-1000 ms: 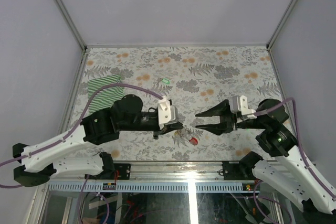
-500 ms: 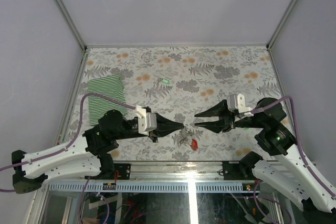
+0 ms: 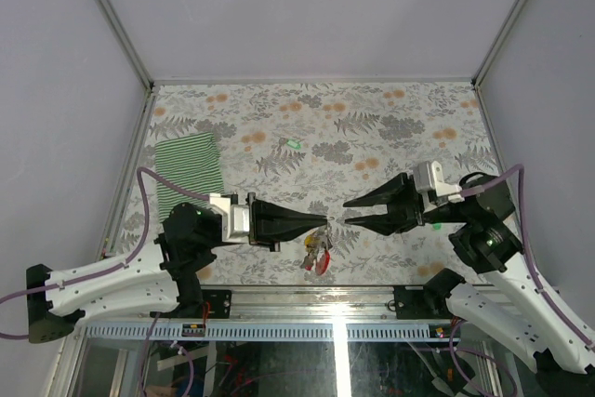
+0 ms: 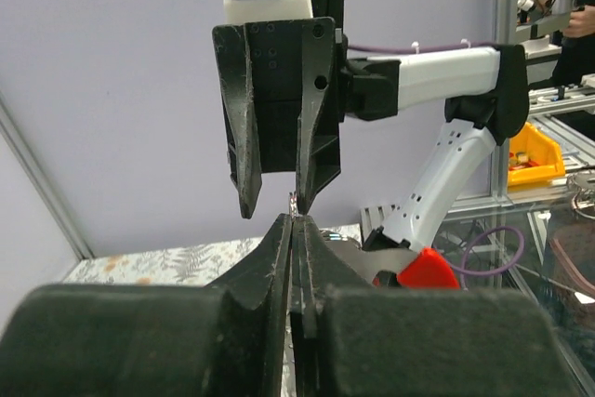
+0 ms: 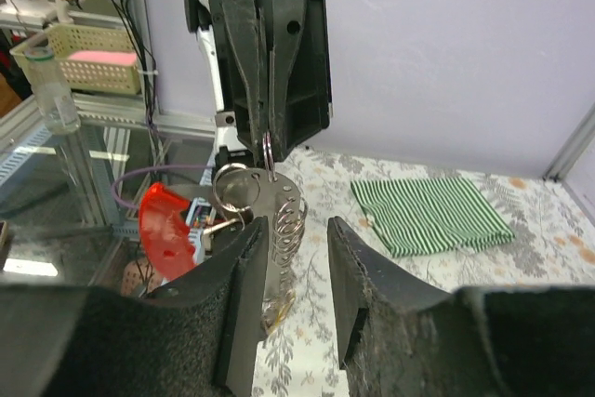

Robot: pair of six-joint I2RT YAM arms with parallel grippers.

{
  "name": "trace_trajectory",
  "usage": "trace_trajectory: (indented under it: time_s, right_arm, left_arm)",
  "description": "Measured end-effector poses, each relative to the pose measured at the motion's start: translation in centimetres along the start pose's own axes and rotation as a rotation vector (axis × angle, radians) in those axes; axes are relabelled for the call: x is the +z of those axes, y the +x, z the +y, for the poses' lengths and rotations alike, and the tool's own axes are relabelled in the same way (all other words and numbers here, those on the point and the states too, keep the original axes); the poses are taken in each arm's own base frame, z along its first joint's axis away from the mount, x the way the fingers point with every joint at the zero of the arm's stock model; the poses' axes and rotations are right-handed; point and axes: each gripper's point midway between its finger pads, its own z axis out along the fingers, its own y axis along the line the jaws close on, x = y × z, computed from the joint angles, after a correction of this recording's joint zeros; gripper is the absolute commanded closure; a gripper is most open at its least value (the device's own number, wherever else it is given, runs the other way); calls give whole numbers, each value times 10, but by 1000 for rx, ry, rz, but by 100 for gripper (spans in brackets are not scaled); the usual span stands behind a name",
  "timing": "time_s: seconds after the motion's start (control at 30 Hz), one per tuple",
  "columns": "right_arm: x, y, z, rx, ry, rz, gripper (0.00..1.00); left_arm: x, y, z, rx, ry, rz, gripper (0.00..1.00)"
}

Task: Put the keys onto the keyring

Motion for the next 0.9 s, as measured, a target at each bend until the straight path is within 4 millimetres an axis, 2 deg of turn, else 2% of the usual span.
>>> trace_trajectory:
  time_s: [0.13, 0.37, 0.9]
  right_arm:
    - [2, -14, 3, -4, -20, -45, 62]
    - [6, -33, 5, -5, -45, -113, 64]
    - [13, -29, 3, 42, -80, -115, 66]
  left_arm:
    - [3, -9, -2, 6, 15, -41, 100]
    - [6, -12, -2, 3, 20, -65, 100]
    - [8, -10, -1, -6, 18, -65, 100]
